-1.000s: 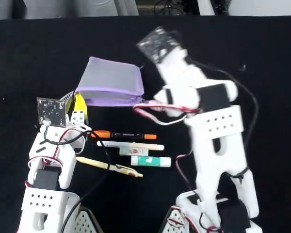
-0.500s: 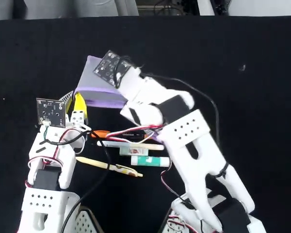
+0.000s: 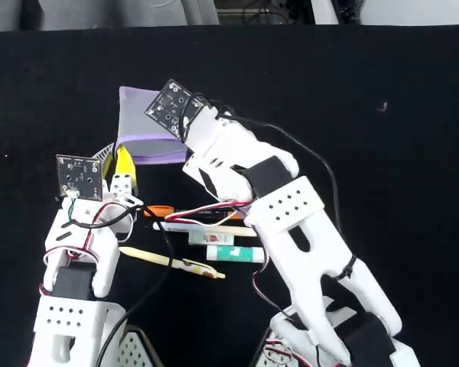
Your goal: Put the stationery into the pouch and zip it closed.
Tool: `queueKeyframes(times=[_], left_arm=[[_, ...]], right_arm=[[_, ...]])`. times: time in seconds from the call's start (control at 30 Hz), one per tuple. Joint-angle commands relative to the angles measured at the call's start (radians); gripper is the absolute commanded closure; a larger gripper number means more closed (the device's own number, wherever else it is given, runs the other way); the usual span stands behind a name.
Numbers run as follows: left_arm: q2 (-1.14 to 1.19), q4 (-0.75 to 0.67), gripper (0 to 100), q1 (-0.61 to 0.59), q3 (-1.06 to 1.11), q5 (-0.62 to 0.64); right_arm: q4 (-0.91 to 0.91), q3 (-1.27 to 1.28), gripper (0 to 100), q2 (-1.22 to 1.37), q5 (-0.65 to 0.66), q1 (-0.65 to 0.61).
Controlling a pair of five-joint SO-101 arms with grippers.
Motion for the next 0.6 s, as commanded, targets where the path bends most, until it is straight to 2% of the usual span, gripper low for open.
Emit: queueKeyframes(times=[0.0,0.23,0.43,0.57], left_arm=[[-0.017,0.003,97,0.005,-0.018,-0.003],[-0.017,0.003,97,0.007,-0.016,0.002],[-0.012,0.003,97,0.042,-0.013,0.006],[-0.018,0.003,97,0.077,0.001,0.005]], right_arm=[[-0.026,-0.012,81.7,-0.038,0.005,-0.014],[-0.026,-0.012,98.8,-0.042,0.005,-0.009],[-0.015,-0.012,98.7,-0.042,0.006,-0.009],[0.021,-0.012,98.7,-0.042,0.061,-0.012]])
